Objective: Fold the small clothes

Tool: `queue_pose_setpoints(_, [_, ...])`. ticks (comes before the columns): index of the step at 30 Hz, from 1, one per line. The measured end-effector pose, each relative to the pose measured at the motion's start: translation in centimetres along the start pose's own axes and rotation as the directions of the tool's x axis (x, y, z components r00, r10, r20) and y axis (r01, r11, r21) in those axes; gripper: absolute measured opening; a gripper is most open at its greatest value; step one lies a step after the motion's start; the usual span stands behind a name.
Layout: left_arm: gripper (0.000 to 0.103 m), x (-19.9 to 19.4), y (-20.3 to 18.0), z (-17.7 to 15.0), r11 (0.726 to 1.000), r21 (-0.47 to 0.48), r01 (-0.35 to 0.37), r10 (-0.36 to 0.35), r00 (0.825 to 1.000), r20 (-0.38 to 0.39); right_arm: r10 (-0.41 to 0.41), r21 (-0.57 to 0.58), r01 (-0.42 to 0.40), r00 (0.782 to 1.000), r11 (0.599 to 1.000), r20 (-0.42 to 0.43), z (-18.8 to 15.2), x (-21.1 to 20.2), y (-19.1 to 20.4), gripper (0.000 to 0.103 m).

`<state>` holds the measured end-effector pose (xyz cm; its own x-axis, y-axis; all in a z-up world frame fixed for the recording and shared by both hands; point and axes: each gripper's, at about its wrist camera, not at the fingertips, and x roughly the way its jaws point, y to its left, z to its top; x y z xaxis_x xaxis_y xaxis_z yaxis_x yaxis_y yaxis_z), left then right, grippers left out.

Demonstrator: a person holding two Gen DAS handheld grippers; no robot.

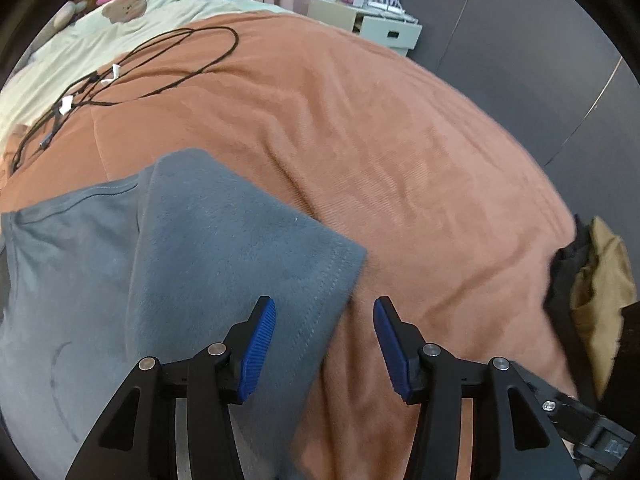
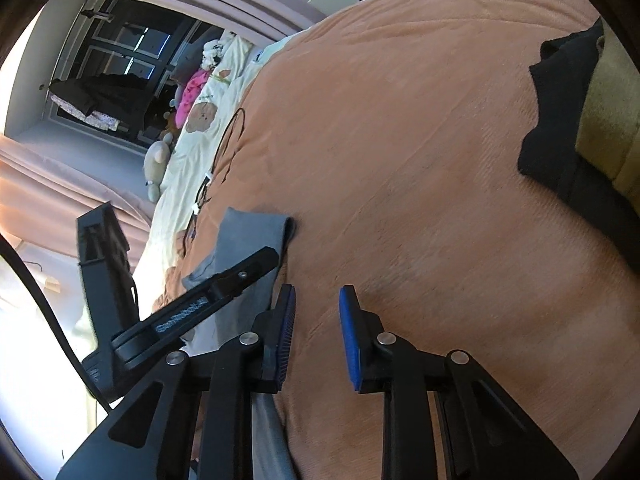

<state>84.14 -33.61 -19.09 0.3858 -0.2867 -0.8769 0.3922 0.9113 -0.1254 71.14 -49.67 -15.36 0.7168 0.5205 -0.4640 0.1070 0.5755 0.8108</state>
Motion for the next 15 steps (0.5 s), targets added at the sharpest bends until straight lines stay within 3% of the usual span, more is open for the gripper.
queue_pose_setpoints(7, [0.052, 2.3, -0.5, 0.4, 0.997, 0.032, -0.074, 0.074, 0.997, -0.009, -0.011, 0.017, 0.011, 1.0, 1.0, 0.007, -0.6, 0.1, 0.2, 0.02])
queue_pose_setpoints(9, [0.039, 2.1, 0.0, 0.9, 0.997, -0.001, -0.073, 0.073, 0.997, 0.0, -0.022, 0.008, 0.021, 1.0, 1.0, 0.009, -0.8, -0.1, 0.4, 0.02])
queue_pose_setpoints(11, [0.016, 1.7, 0.8, 1.3, 0.998, -0.044, -0.04, 0.04, 0.999, -0.004, -0.019, 0.001, 0.019, 1.0, 1.0, 0.007, -0.9, -0.2, 0.5, 0.02])
queue_pose_setpoints(15, [0.008, -0.2, 2.2, 2.0, 0.996, -0.084, -0.02, 0.022, 0.999, 0.028, -0.015, 0.005, 0.015, 1.0, 1.0, 0.007, -1.1, -0.3, 0.5, 0.02])
